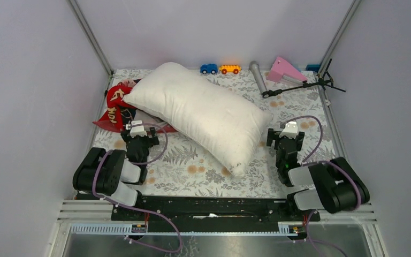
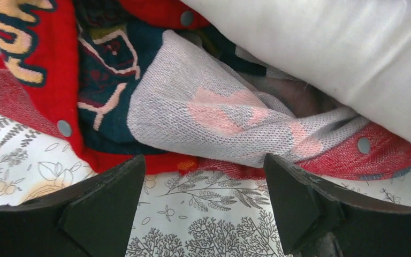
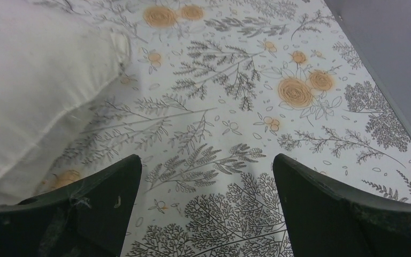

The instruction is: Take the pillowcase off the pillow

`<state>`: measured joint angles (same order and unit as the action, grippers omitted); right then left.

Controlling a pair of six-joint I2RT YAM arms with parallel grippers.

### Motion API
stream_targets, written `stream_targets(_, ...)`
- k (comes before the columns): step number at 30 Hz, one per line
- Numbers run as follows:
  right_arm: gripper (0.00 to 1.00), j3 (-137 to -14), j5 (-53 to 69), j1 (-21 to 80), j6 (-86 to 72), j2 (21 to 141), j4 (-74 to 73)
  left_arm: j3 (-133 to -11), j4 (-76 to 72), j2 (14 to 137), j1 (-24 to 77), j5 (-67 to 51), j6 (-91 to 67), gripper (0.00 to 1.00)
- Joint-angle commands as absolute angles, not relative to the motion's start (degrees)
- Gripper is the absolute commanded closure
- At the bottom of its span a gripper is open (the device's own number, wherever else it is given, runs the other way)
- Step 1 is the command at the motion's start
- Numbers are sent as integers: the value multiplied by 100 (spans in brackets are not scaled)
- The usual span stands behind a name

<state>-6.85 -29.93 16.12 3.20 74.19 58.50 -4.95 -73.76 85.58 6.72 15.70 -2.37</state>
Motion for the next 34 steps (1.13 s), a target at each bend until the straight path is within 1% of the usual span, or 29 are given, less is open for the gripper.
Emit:
stream_targets(1,0,-527,-3130,1471,732,8441,8612,-879,-7811,8644,596,923,-127,11)
stream_targets(3,0,-650,-2853,1380,751,8816,8680,-1046,-7348,8610,598,921,-165,10)
stream_targets(4,0,-691,-2808,1345,768,8905,8802,-1091,-7318,8643,598,1002,-185,5)
stream_targets(5,0,-774,-2706,1265,657,8801,8458,-1125,-7393,8700,598,1088,-161,2)
stream_targets(6,0,-894,-2539,1134,478,8636,7935,-1201,-7201,8677,598,1152,-223,1)
stream_targets(7,0,-999,-2259,971,377,8537,7513,-1312,-6960,8681,593,1197,-276,1)
stream_targets(8,0,-1041,-2042,837,297,8578,7444,-1347,-6963,8711,563,1153,-296,1)
stream_targets(9,0,-1042,-1859,697,168,8679,7464,-1324,-7017,8719,563,1163,-298,1)
stream_targets(11,0,-1071,-1859,573,133,9032,7952,-1336,-6985,8701,561,1160,-307,1)
stream_targets(13,1,-1347,-1714,478,38,8802,7006,-1336,-6988,8702,560,1160,-308,1)
stream_targets(14,0,-1336,-1541,399,-72,8871,7137,-1336,-6987,8702,562,1160,-308,1)
stream_targets(15,0,-1281,-1510,373,-69,8942,7365,-1336,-6987,8701,562,1160,-308,1)
stream_targets(17,0,-1284,-1512,369,-86,8847,7198,-1336,-6987,8702,562,1160,-308,1)
stream_targets(34,0,-1283,-1502,364,-105,8885,7273,-1375,-6908,8716,510,1045,-316,1)
